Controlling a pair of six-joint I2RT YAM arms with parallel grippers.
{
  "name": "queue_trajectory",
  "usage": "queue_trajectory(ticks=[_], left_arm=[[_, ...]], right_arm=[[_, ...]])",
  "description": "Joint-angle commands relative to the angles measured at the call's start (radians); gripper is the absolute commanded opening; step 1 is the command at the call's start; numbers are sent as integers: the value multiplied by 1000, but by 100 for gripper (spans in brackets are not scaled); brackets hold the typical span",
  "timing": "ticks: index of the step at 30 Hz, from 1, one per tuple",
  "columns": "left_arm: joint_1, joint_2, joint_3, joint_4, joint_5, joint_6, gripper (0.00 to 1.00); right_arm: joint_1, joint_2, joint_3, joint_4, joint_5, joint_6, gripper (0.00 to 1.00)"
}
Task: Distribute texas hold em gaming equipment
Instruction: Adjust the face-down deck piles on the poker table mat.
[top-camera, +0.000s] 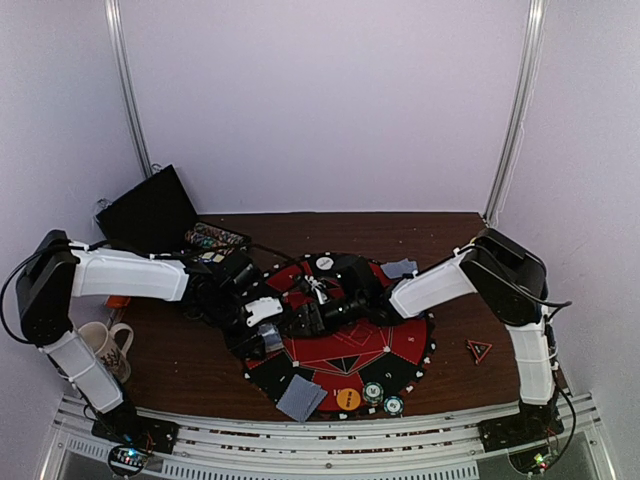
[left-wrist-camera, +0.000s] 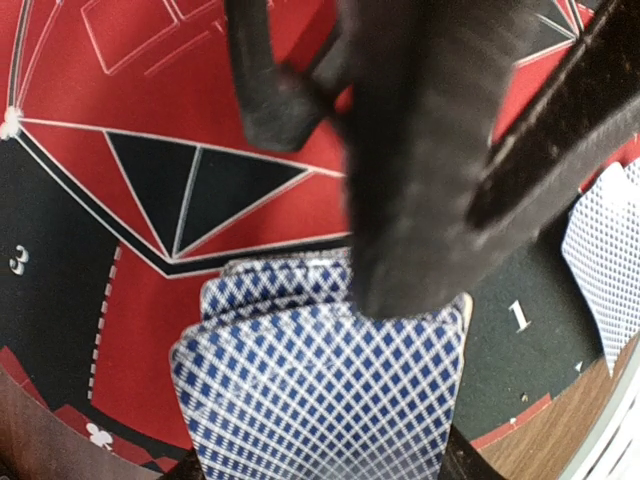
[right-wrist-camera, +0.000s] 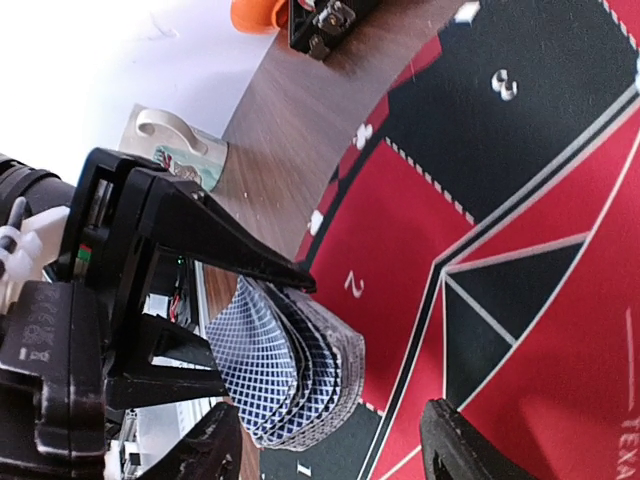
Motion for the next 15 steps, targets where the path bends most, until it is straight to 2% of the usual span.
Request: queue_trajectory(ticks=[1, 8, 12, 15], left_arm=[[0, -36, 19, 36, -8, 17, 54], [0, -54, 34, 28, -12, 16, 53], [0, -61, 42, 12, -35, 16, 53], [0, -70, 46, 11, -37, 14, 53]], right_arm=[[9, 21, 67, 58, 13, 37, 64], [11, 78, 105, 157, -29, 112, 66], [-22, 94, 5, 517, -43, 372, 65], [-29, 103, 2, 550, -62, 411, 66]])
